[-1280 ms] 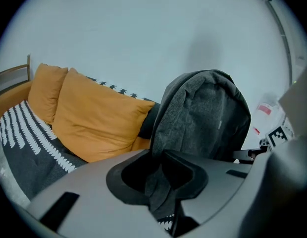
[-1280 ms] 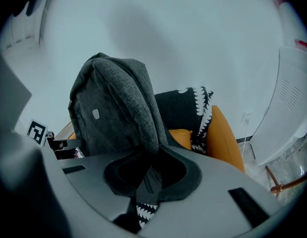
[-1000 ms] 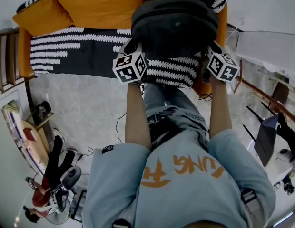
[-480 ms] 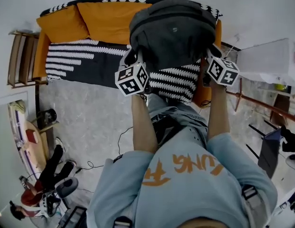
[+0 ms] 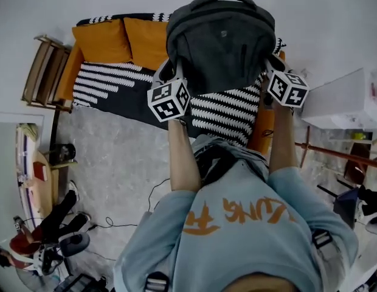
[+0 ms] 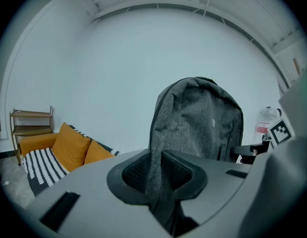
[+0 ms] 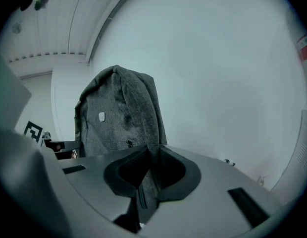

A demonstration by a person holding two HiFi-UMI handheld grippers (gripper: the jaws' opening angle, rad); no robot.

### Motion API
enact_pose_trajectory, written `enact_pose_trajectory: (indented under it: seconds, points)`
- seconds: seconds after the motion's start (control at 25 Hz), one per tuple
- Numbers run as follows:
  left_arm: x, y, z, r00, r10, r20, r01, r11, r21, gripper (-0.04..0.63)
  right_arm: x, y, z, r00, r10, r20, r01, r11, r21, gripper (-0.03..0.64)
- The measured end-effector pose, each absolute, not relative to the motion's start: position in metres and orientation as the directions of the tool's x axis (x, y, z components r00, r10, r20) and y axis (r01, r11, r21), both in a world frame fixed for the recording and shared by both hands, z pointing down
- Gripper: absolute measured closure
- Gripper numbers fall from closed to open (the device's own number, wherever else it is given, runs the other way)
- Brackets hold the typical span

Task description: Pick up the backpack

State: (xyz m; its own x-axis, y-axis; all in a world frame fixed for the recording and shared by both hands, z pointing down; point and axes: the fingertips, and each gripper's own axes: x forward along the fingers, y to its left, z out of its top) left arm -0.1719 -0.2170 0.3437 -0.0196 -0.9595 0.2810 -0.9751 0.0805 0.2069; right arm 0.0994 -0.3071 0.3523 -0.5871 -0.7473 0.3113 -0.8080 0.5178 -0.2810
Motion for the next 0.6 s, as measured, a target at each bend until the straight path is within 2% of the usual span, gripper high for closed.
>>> enact_pose_trajectory:
  seconds: [0.6]
  points:
    - [-0.188, -0.247, 0.253, -0.024, -0.998, 0.061, -0.984, 0.035, 0.173, 0.52, 0.081, -0.34, 0.243, -0.625, -0.771, 0.122, -0.779, 0.604, -0.169, 0.575]
